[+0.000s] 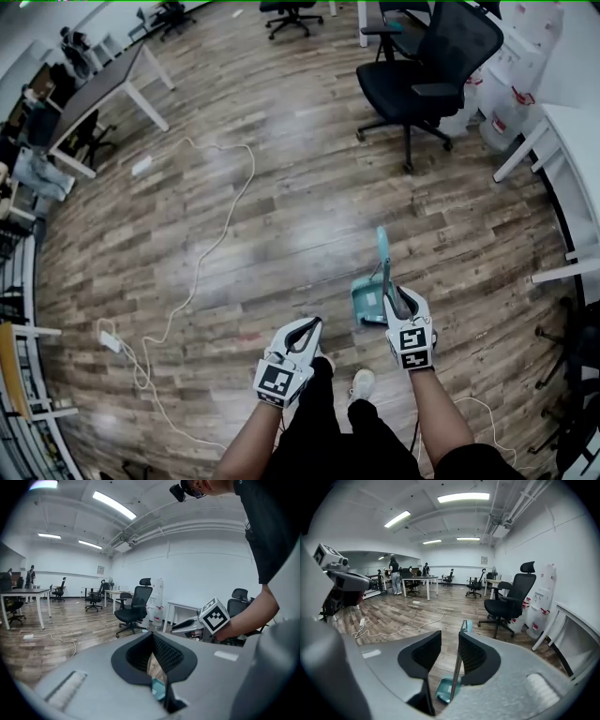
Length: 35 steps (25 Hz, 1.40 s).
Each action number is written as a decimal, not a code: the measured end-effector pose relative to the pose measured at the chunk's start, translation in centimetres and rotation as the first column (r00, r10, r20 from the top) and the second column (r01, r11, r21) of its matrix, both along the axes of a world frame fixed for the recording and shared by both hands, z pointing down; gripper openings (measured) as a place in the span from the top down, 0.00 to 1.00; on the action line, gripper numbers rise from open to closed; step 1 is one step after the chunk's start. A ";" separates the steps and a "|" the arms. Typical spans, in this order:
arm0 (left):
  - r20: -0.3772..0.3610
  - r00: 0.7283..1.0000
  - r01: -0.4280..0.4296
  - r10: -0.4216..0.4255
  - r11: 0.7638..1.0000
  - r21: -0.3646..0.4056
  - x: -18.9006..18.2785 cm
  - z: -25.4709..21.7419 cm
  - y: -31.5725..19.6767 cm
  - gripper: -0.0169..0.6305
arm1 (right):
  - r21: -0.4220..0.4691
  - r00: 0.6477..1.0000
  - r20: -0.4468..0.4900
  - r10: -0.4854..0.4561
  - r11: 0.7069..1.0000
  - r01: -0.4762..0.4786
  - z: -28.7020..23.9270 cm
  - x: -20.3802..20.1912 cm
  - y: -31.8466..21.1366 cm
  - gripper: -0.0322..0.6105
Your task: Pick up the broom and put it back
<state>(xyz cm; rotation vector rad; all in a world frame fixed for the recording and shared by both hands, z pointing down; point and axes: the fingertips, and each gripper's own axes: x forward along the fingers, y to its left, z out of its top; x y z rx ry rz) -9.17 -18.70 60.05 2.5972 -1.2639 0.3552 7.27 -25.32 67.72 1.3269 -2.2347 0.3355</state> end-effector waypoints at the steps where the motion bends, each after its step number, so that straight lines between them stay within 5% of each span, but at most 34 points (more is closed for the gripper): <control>1: 0.001 1.000 -0.001 0.001 1.000 -0.005 -0.2 0.2 -0.2 0.94 | -0.010 1.000 -0.005 0.007 1.000 -0.007 0.7 0.0 -0.4 0.76; 20: 0.020 0.999 -0.035 0.036 0.998 -0.057 -1.7 2.9 -2.0 0.94 | -0.081 0.993 -0.006 0.115 0.990 -0.115 7.3 -0.1 -7.5 0.68; 25: 0.020 0.999 -0.037 0.038 0.998 -0.058 -1.7 2.9 -2.1 0.94 | -0.081 0.992 -0.017 0.128 0.988 -0.129 7.6 0.3 -7.8 0.80; 35: 0.015 0.999 -0.039 0.040 0.998 -0.054 -1.3 2.6 -1.2 0.94 | -0.078 0.996 -0.016 0.092 0.993 -0.093 7.0 0.0 -5.8 0.81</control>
